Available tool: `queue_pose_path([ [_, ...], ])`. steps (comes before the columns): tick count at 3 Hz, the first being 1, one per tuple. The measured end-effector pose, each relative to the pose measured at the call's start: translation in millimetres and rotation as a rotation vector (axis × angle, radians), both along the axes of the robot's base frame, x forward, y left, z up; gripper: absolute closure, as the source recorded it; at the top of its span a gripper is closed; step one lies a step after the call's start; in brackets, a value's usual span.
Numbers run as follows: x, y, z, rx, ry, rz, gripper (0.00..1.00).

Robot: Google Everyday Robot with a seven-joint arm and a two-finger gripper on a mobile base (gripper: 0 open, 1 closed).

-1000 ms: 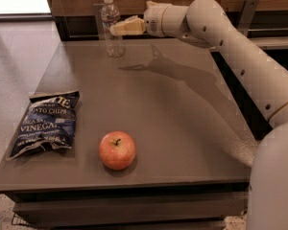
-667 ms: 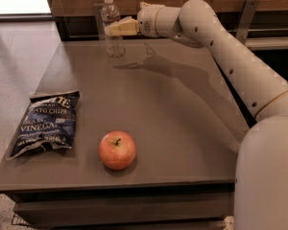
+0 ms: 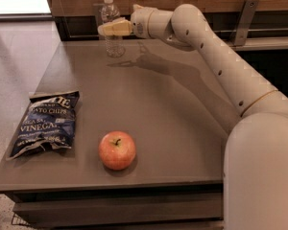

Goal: Move water bottle near blue chip bag

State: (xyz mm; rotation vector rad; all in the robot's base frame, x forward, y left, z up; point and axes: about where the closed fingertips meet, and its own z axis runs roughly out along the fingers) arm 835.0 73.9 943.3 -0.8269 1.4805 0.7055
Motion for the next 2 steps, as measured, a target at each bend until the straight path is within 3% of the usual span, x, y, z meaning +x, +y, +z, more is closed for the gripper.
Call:
queue_pose_path([
  [1, 6.0, 7.5, -1.9, 0.025, 0.006, 0.005, 0.0],
  [2, 10.2, 11.7, -2.1, 0.039, 0.007, 0.007, 0.13],
])
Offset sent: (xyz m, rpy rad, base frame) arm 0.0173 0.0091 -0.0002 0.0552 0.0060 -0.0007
